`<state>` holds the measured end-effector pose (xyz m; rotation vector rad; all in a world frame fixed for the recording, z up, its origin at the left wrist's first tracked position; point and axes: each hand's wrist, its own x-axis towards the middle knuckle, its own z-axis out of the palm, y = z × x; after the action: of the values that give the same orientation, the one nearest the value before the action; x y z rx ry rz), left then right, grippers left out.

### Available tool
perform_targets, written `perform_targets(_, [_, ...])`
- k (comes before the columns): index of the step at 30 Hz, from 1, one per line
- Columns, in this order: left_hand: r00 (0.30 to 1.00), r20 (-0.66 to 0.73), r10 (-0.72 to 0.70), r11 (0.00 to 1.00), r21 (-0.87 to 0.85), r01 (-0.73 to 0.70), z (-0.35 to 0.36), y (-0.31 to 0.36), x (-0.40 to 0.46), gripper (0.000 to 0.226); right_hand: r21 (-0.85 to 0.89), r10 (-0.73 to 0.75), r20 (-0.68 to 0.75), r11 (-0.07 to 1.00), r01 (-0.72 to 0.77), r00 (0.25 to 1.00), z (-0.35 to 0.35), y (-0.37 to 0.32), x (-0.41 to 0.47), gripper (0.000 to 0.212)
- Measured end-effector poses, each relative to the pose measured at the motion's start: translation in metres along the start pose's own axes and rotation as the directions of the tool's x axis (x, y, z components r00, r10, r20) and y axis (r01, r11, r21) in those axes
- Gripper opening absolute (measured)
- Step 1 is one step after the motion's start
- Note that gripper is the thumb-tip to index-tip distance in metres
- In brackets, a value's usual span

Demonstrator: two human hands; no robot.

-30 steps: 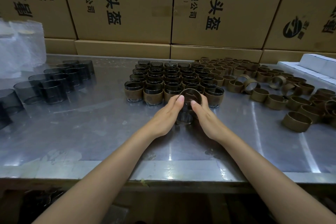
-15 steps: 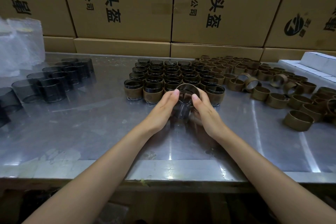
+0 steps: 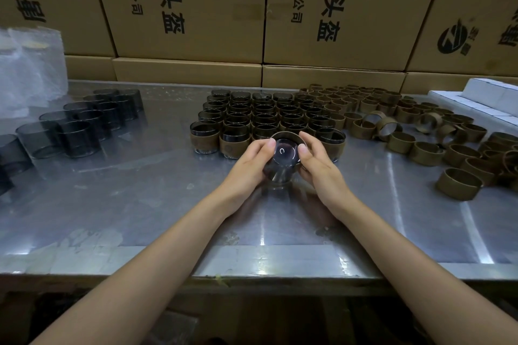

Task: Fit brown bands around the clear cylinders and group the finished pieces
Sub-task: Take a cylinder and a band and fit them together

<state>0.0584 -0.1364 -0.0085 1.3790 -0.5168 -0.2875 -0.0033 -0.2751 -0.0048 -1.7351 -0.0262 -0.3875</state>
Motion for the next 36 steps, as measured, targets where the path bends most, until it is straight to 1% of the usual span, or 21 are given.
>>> perform_targets(2, [1.0, -0.003, -0.008, 0.999, -0.051, 0.008, 0.002, 0.003, 0.0, 0.024, 0.011, 0.021, -0.005, 1.0, -0.02, 1.0, -0.001, -0.001, 0.002, 0.046])
perform_targets(4, [1.0, -0.017, -0.001, 0.998, -0.07, 0.0, 0.002, 0.007, 0.001, 0.03, 0.114, 0.057, 0.008, 0.992, -0.058, 0.998, -0.001, -0.003, 0.003, 0.045])
perform_targets(6, [1.0, -0.016, 0.012, 0.995, -0.095, -0.013, 0.002, 0.01, 0.002, 0.036, 0.22, 0.096, 0.059, 0.97, -0.107, 0.994, -0.002, -0.004, 0.003, 0.044])
perform_targets(7, [1.0, -0.008, 0.02, 0.992, -0.121, -0.02, 0.002, 0.011, 0.002, 0.038, 0.232, 0.13, 0.098, 0.961, -0.15, 0.987, -0.002, -0.005, 0.004, 0.049])
perform_targets(9, [0.999, 0.019, 0.028, 0.982, -0.185, -0.024, 0.0, 0.016, 0.0, 0.04, 0.19, 0.214, 0.19, 0.95, -0.249, 0.958, -0.004, -0.01, 0.004, 0.06])
perform_targets(11, [0.997, 0.071, 0.009, 0.97, -0.244, 0.009, -0.004, 0.02, -0.001, 0.041, 0.157, 0.257, 0.27, 0.939, -0.306, 0.928, -0.007, -0.013, 0.005, 0.052])
perform_targets(12, [0.993, 0.115, -0.016, 0.965, -0.26, 0.045, -0.007, 0.022, -0.002, 0.043, 0.185, 0.261, 0.29, 0.929, -0.321, 0.921, -0.009, -0.014, 0.004, 0.046])
perform_targets(14, [0.972, 0.214, -0.096, 0.951, -0.27, 0.153, -0.01, 0.025, -0.004, 0.047, 0.286, 0.236, 0.306, 0.901, -0.325, 0.923, -0.015, -0.013, 0.003, 0.035])
perform_targets(16, [0.942, 0.289, -0.168, 0.934, -0.259, 0.246, -0.013, 0.026, -0.005, 0.046, 0.375, 0.188, 0.338, 0.872, -0.315, 0.922, -0.02, -0.012, 0.002, 0.03])
perform_targets(19, [0.917, 0.348, -0.197, 0.913, -0.274, 0.301, -0.016, 0.026, -0.005, 0.036, 0.409, 0.124, 0.423, 0.858, -0.311, 0.898, -0.024, -0.012, 0.0, 0.048])
perform_targets(22, [0.903, 0.411, -0.125, 0.913, -0.309, 0.266, -0.017, 0.027, -0.008, 0.03, 0.438, 0.072, 0.444, 0.852, -0.287, 0.893, -0.025, -0.011, -0.002, 0.056])
perform_targets(25, [0.871, 0.491, -0.036, 0.914, -0.336, 0.227, -0.016, 0.025, -0.011, 0.045, 0.486, 0.029, 0.44, 0.833, -0.265, 0.898, -0.024, -0.011, -0.004, 0.06])
perform_targets(27, [0.855, 0.519, -0.012, 0.915, -0.339, 0.219, -0.014, 0.025, -0.012, 0.048, 0.508, 0.003, 0.449, 0.822, -0.258, 0.894, -0.023, -0.012, -0.006, 0.059])
perform_targets(31, [0.859, 0.512, -0.008, 0.916, -0.342, 0.212, -0.012, 0.026, -0.013, 0.052, 0.522, -0.013, 0.45, 0.815, -0.251, 0.893, -0.022, -0.013, -0.007, 0.059])
perform_targets(34, [0.868, 0.496, -0.01, 0.917, -0.342, 0.206, -0.014, 0.027, -0.012, 0.062, 0.532, -0.009, 0.462, 0.803, -0.268, 0.887, -0.025, -0.012, -0.005, 0.058])
perform_targets(36, [0.884, 0.467, -0.024, 0.914, -0.348, 0.209, -0.015, 0.029, -0.012, 0.067, 0.533, 0.023, 0.44, 0.798, -0.282, 0.898, -0.025, -0.012, -0.004, 0.064])
